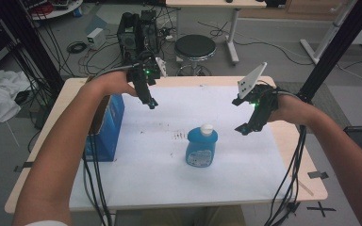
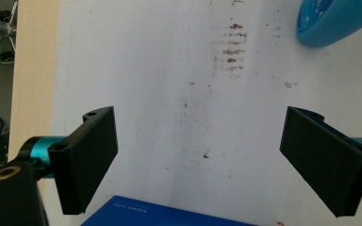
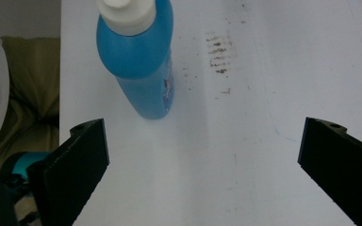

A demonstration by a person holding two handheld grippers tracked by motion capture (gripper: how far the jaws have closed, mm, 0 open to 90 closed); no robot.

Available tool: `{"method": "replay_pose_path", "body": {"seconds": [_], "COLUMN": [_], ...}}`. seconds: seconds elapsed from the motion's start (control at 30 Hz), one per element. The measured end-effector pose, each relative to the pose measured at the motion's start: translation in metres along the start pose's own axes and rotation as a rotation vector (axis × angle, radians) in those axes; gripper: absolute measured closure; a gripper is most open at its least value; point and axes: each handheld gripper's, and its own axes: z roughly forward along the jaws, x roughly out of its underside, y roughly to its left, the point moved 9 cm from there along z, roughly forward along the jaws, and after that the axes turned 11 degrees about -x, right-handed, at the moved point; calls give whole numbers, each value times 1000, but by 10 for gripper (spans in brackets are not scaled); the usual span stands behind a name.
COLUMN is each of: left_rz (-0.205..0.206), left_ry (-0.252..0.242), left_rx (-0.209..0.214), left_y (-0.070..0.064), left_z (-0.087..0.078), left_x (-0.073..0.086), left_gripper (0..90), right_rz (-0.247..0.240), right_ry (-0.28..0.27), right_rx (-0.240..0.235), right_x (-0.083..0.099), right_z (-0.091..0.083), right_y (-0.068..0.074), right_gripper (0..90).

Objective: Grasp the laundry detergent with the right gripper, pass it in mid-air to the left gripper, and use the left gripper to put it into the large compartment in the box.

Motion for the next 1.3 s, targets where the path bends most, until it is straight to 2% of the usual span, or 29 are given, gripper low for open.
{"method": "replay_pose_path", "body": {"seconds": [0.07,0.1,0.17,0.57,0.7,1.03,1.07,1.13,1.23,1.3], "left_rz": [4,-9,6,16,17,19,19,36,27,21], "left_ry": [1,-9,1,0,-2,-7,-7,2,1,-3], "left_rx": [-1,-2,5,9,13,7,7,7,9,7], "left_y": [0,-1,-1,-3,-3,-4,-4,-3,-4,-4], "left_z": [0,1,0,2,3,2,2,1,2,3], "left_x": [0,-1,-1,-2,-2,-1,-1,0,0,0], "left_gripper": [119,119,119,119,119,119,119,119,119,119], "right_rz": [7,11,17,43,25,33,18,27,18,29], "right_ry": [-33,-48,-67,-141,-175,-244,-254,-268,-288,-298], "right_rx": [-2,-3,-7,-26,-26,-42,-41,-40,-43,-40], "right_x": [0,0,1,8,8,12,12,12,12,12], "right_z": [5,6,10,32,41,59,60,63,66,69], "right_y": [3,5,8,22,24,29,28,29,29,30], "right_gripper": [14,14,14,14,14,14,14,14,14,14]}}
